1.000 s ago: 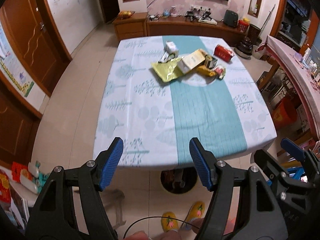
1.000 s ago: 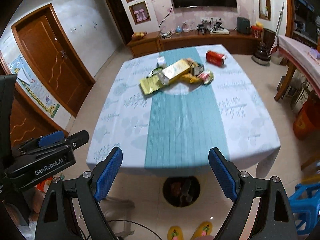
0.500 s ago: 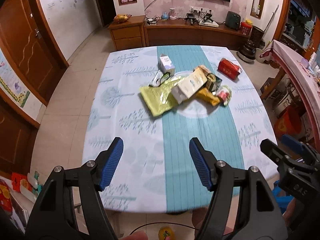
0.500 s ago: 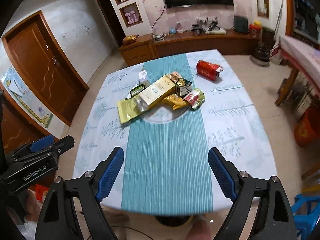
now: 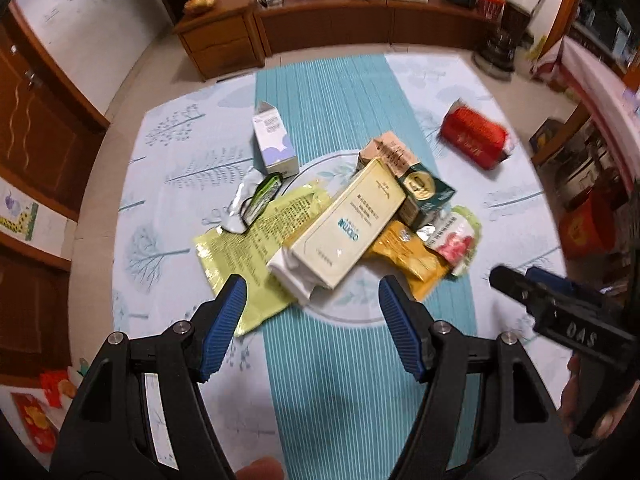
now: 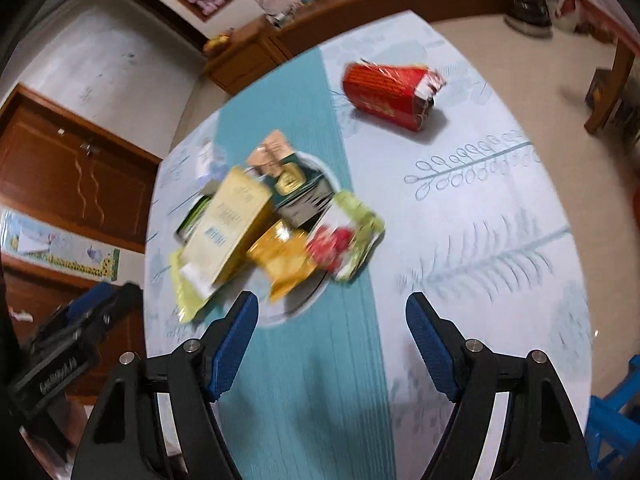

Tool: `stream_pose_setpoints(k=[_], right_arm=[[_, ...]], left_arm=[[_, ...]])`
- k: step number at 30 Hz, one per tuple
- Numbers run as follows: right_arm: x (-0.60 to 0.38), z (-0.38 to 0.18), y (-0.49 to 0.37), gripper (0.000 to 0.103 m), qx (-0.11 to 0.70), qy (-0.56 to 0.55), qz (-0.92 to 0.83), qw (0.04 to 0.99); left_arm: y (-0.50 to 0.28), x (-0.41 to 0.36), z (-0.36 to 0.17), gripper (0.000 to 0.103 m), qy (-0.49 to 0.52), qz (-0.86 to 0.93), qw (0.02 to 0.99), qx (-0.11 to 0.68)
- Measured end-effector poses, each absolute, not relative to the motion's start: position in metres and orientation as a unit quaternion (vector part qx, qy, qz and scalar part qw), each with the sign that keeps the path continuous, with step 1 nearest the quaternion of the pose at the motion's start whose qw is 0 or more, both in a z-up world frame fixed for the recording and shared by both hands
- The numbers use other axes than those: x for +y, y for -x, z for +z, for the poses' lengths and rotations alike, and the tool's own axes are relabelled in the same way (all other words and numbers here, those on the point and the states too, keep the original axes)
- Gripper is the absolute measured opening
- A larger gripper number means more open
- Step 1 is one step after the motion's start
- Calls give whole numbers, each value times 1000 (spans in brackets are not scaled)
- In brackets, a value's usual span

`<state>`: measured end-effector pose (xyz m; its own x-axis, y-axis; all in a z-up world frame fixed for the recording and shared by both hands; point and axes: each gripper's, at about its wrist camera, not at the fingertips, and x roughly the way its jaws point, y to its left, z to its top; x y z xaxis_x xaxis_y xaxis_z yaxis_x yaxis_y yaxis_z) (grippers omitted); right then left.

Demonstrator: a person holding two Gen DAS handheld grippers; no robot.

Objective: Collect trash
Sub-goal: 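Grasp the cream toothpaste box with the left tool while the right tool grasps the green-red wrapper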

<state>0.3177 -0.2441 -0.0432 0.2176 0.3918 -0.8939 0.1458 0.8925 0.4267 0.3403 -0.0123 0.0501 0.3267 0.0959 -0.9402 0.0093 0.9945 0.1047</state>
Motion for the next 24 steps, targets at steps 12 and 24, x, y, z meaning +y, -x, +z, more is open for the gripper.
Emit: stream_pose_setpoints(k=[12, 24], right_arm=[[-227, -105, -375, 69, 642, -215, 69, 732], [-229, -107, -376, 34, 639, -210, 98, 734]], left_arm=[[-395, -24, -17, 66, -73, 30, 764, 640], [-419, -34, -49, 65, -111, 37, 747, 654]])
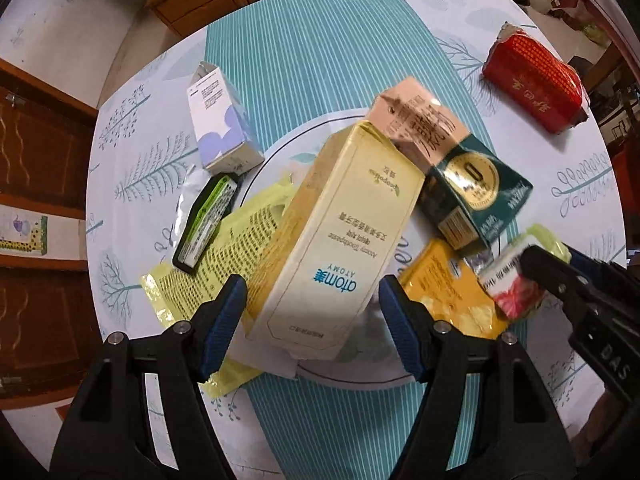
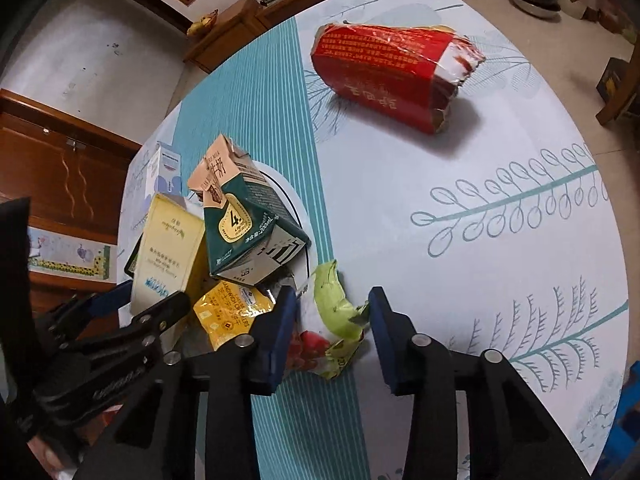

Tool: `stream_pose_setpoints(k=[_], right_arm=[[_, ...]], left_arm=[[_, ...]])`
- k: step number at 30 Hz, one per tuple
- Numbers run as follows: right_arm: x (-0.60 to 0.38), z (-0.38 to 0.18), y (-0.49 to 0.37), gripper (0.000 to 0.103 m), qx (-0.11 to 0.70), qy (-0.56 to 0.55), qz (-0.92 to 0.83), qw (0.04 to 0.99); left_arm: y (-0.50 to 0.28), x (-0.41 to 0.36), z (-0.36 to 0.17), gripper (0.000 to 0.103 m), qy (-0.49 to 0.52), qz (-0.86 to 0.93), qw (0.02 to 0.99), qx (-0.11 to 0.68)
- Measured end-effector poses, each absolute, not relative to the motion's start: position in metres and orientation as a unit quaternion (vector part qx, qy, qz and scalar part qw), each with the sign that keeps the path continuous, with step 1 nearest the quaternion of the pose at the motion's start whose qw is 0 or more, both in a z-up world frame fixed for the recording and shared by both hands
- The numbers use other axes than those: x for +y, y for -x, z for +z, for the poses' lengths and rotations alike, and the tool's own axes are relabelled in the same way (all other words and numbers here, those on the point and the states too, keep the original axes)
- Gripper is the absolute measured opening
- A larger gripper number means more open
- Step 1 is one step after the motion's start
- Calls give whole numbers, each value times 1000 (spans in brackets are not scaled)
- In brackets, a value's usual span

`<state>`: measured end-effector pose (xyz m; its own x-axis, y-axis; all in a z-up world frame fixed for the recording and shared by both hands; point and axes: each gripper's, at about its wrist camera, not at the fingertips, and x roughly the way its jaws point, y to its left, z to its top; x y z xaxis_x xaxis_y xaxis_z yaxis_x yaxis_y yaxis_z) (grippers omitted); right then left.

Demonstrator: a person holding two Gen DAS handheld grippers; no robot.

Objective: Collect trash
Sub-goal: 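Grasp the cream toothpaste box with the left tool while the right tool grasps the green-red wrapper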

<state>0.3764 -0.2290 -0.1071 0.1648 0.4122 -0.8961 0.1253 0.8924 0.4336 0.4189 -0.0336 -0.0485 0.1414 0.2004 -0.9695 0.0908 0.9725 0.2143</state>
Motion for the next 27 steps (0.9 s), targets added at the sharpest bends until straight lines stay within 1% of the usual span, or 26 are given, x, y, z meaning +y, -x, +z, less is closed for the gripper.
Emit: stream_pose_setpoints(k=[6, 15, 22, 27], right_arm=[[-230, -99, -372, 27, 633, -210, 109, 737], [-244, -78, -356, 25, 617, -228, 114, 745], [-261, -46, -327, 24, 602, -232, 118, 755], [-251, -22, -293, 24, 593, -220, 118, 765]], left_arm=[[-420, -37, -45, 59, -115, 32, 756, 644], [-396, -26, -15, 59, -86, 27, 770, 632], [-350, -26, 21, 59, -60, 9, 783, 619], [-307, -23, 41, 59, -42, -11, 789, 613]])
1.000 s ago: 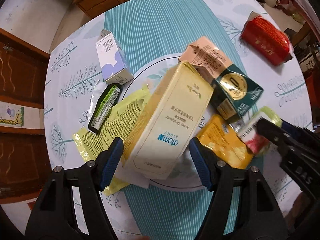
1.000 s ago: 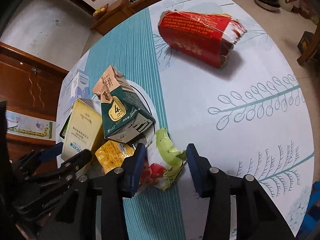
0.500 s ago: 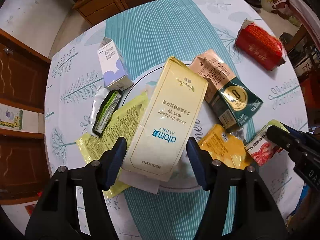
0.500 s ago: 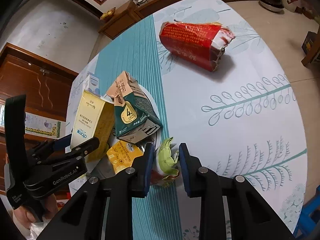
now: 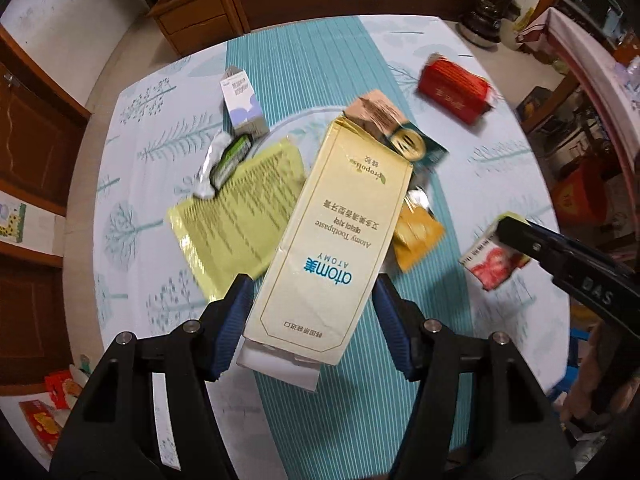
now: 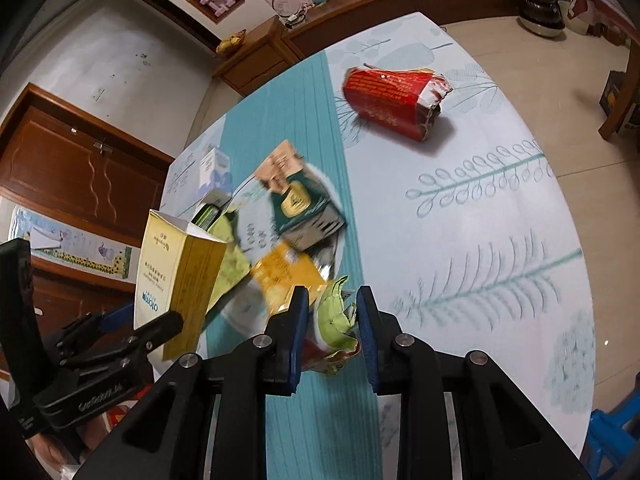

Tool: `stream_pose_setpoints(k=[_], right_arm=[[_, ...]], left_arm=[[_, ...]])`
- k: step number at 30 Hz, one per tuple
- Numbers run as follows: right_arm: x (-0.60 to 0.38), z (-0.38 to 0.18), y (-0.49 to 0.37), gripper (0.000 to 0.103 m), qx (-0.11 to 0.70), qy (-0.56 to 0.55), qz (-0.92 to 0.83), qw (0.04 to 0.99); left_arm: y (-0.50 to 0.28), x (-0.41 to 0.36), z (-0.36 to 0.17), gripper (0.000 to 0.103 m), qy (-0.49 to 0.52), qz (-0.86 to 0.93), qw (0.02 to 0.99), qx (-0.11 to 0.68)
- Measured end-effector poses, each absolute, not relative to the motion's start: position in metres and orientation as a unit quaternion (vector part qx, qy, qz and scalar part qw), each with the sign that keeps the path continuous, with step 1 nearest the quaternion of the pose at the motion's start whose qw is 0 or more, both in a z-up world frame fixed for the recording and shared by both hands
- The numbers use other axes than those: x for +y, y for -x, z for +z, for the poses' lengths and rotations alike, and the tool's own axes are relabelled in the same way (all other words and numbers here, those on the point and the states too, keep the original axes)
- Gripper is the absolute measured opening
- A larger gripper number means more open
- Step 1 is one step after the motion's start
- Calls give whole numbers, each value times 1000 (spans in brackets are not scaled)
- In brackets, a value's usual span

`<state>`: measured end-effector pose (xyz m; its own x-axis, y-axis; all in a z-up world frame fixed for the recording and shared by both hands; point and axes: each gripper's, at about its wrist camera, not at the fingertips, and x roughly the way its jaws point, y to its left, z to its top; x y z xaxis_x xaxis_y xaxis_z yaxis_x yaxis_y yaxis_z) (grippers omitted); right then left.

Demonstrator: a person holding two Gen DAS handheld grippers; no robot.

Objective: Collect trash
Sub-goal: 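Grasp the cream toothpaste box with the left tool while the right tool grasps the green-red wrapper, then lower both items into the black bin and open both tools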

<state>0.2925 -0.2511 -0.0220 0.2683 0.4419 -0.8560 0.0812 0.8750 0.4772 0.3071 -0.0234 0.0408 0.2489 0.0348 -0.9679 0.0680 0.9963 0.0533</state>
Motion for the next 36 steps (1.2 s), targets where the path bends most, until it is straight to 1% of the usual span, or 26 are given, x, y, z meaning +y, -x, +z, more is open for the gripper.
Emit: stream_pose_setpoints(k=[7, 11, 21, 24, 29, 36], right_arm=[[-223, 10, -219, 24, 574, -216, 97, 784], [-200, 29, -157, 24, 562, -221, 82, 793], [-133, 49, -18, 24, 556, -211, 64, 801], [-118, 51, 15, 24, 564, -205, 61, 798], [-103, 45, 58, 24, 582, -202, 57, 786], [-101, 15, 96, 24, 613, -205, 49, 761]], left_arm=[[-226, -9, 64, 59, -39, -48, 802, 594], [-172, 12, 75, 59, -33, -64, 810, 581], [-46, 62, 83, 58, -29, -99, 821, 561], [-16, 69, 79, 58, -38, -111, 823, 556], [25, 71, 63, 58, -38, -126, 810, 572], [57, 63, 36, 58, -32, -127, 795, 593]])
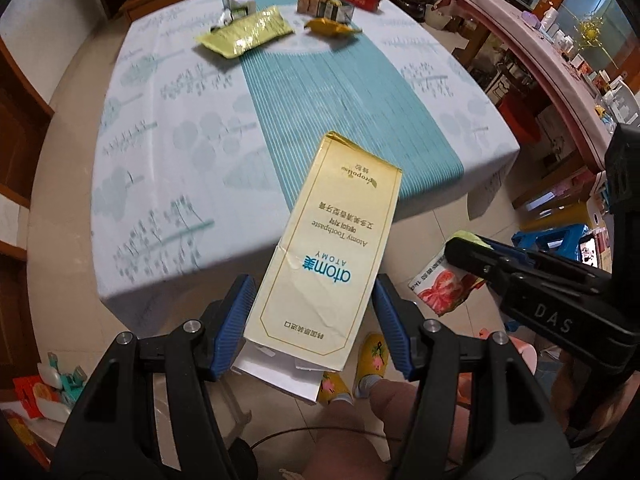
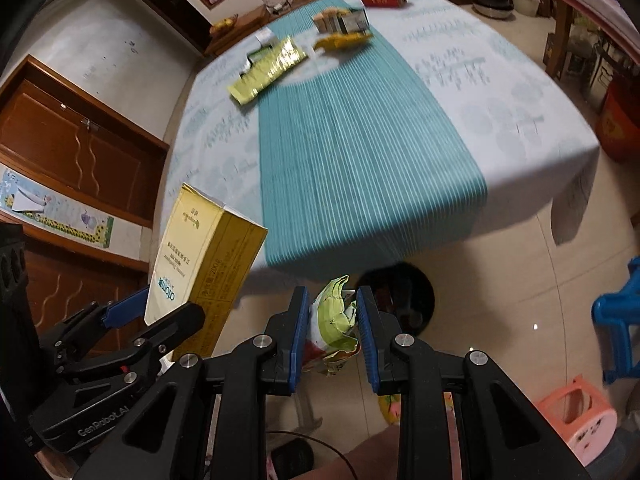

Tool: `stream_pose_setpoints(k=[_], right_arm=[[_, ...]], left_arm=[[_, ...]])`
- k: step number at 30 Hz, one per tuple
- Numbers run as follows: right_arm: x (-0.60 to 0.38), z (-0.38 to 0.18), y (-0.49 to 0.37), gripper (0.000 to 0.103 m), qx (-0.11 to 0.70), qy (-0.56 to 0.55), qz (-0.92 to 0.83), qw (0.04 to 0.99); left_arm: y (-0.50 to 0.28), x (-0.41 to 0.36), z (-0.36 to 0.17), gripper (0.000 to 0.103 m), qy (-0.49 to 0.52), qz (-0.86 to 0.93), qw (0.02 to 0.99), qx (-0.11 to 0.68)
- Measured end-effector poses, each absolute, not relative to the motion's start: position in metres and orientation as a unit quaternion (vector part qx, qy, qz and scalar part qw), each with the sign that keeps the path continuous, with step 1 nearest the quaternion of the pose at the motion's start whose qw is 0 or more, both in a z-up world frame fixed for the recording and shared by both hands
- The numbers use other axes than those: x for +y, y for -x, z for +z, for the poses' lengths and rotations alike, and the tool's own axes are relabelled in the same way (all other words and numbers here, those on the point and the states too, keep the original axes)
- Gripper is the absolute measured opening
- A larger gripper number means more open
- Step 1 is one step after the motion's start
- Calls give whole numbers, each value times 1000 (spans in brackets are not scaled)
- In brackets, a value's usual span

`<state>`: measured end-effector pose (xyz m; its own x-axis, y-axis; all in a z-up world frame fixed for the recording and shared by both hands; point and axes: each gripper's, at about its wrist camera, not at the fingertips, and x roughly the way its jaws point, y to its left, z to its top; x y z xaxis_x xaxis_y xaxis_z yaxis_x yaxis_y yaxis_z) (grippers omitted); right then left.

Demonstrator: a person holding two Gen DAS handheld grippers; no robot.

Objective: Collect trash
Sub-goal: 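Lower both items into the black bin and open both tools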

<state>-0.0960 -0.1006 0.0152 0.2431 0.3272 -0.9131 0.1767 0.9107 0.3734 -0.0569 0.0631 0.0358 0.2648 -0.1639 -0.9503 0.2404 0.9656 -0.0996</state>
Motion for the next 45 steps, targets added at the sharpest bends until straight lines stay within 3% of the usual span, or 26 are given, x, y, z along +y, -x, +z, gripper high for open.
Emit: stream_pose_setpoints(k=[8, 34, 37, 39, 43, 45], right_arm=[[-111, -40, 119, 24, 633, -214, 43, 743], [-140, -358, 128, 25, 649, -243, 38, 720], [-135, -378, 128, 38, 647, -266, 49, 713], [-132, -387, 127, 41, 644, -271, 47, 714], [-128, -394, 128, 58, 641, -277, 40, 715], [-126, -389, 132, 60, 639, -276, 39, 717]], left_arm=[[79, 43, -30, 58, -33, -118, 769, 627], [73, 18, -324, 55, 12, -25, 755, 656], [71, 26, -338, 57, 21, -22, 752, 658], [71, 30, -345, 67, 21, -20, 750, 661], [71, 40, -350, 68, 19, -13, 751, 659], [73, 43, -348, 69, 21, -10, 751, 659]])
